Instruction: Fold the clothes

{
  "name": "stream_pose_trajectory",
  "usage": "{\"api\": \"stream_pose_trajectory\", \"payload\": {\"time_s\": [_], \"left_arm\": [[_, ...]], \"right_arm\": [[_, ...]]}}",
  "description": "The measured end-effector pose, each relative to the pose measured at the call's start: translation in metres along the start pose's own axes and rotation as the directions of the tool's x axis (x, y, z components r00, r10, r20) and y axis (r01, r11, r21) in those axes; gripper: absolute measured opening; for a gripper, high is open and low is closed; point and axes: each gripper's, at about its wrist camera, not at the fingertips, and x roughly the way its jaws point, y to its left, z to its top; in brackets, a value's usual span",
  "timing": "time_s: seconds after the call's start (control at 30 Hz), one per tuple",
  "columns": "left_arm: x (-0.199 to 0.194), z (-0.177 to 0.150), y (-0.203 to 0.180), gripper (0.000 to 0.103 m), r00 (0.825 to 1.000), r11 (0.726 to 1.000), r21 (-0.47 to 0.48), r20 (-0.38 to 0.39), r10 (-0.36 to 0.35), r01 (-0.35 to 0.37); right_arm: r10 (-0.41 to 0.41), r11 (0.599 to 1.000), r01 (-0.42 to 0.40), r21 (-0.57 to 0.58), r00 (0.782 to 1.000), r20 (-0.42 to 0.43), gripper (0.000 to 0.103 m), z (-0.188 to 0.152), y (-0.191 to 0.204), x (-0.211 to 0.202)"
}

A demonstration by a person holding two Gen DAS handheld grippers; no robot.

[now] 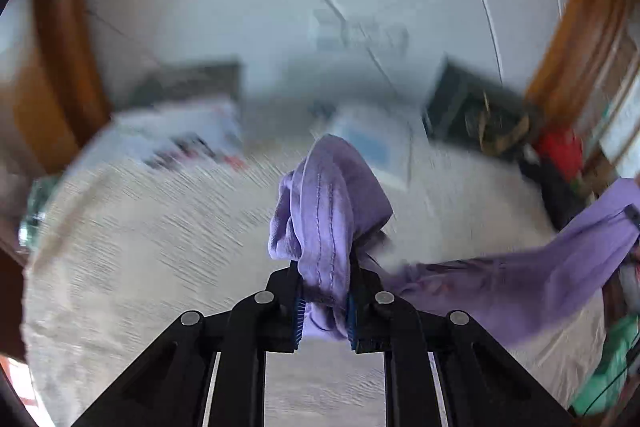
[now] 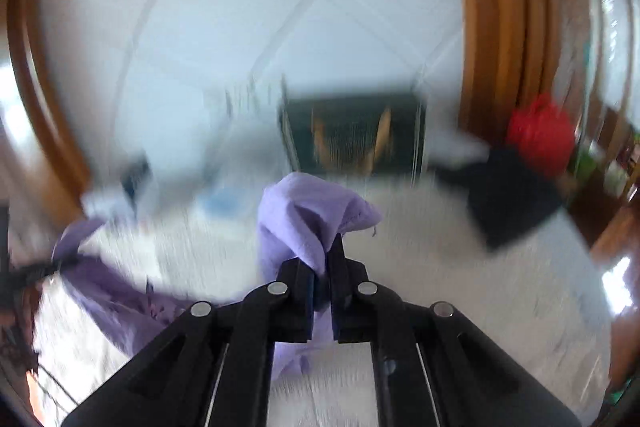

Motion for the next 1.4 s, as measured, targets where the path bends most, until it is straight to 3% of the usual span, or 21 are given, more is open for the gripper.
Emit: {"api": "stream_pose_trajectory", "payload": {"time_s": [0.07,0.13,0.2,0.23,0.27,0.3,0.33,0.37,0.5,0.77,0.93,1.17,1.4], "left_arm": [[-0.025,-0.004,0.015,0.017,1.0,1.0,-0.012,0.005,-0.013,0.013],[-0.041,-0.017,0.029,0.024,0.998,0.998,-0.029,-0.016,-0.056,0.055],[-0.044,-0.037,0.037,0.057,0.997,0.999,-0.024,-0.061,-0.047,0.046],[-0.043,-0.048,0.04,0.066,0.997,1.0,-0.023,-0.072,-0.022,0.021],[-0.041,-0.057,0.042,0.082,0.997,1.0,-0.024,-0.08,0.001,-0.003],[-0.038,-0.071,0.049,0.084,0.996,0.999,-0.044,-0.091,0.016,-0.02],[-0.034,-0.082,0.053,0.084,0.994,0.997,-0.071,-0.106,0.002,-0.01],[-0.03,-0.093,0.056,0.085,0.992,0.995,-0.098,-0.121,-0.017,0.006],[-0.014,-0.131,0.06,0.086,0.987,0.993,-0.119,-0.162,-0.016,-0.003],[0.034,-0.174,0.058,0.086,0.969,0.998,-0.044,-0.246,0.036,-0.048],[0.069,-0.177,0.063,0.086,0.956,0.996,-0.044,-0.287,0.064,-0.08],[0.08,-0.163,0.059,0.086,0.951,0.996,-0.059,-0.305,0.05,-0.071],[0.086,-0.162,0.069,0.086,0.94,0.991,-0.095,-0.338,0.058,-0.095]], "right_arm": [[-0.004,1.0,0.003,0.019,0.999,0.046,0.006,0.016,-0.001,-0.015],[-0.001,1.0,0.0,0.031,0.999,0.045,0.006,0.02,-0.003,-0.024],[-0.014,0.999,0.014,0.033,1.0,-0.006,0.009,0.009,-0.005,-0.021],[-0.022,0.999,0.023,0.032,0.999,-0.036,0.017,0.001,-0.006,-0.019],[-0.043,0.999,0.045,0.021,0.996,-0.083,0.034,-0.011,-0.008,-0.012],[-0.072,0.997,0.073,0.004,0.988,-0.139,0.047,-0.027,-0.01,-0.003],[-0.084,0.996,0.085,-0.002,0.979,-0.186,0.072,-0.042,-0.012,0.004],[-0.086,0.996,0.088,0.0,0.97,-0.227,0.08,-0.056,-0.015,0.011],[-0.098,0.995,0.102,-0.009,0.921,-0.377,0.08,-0.117,-0.026,0.033],[-0.087,0.992,0.12,0.029,0.85,-0.519,0.08,-0.192,-0.047,0.057],[-0.095,0.986,0.152,0.062,0.836,-0.541,0.08,-0.204,-0.061,0.064],[-0.088,0.985,0.153,0.075,0.836,-0.542,0.08,-0.191,-0.062,0.072],[0.037,0.997,0.008,0.082,0.848,-0.528,0.08,-0.15,-0.015,0.115]]}}
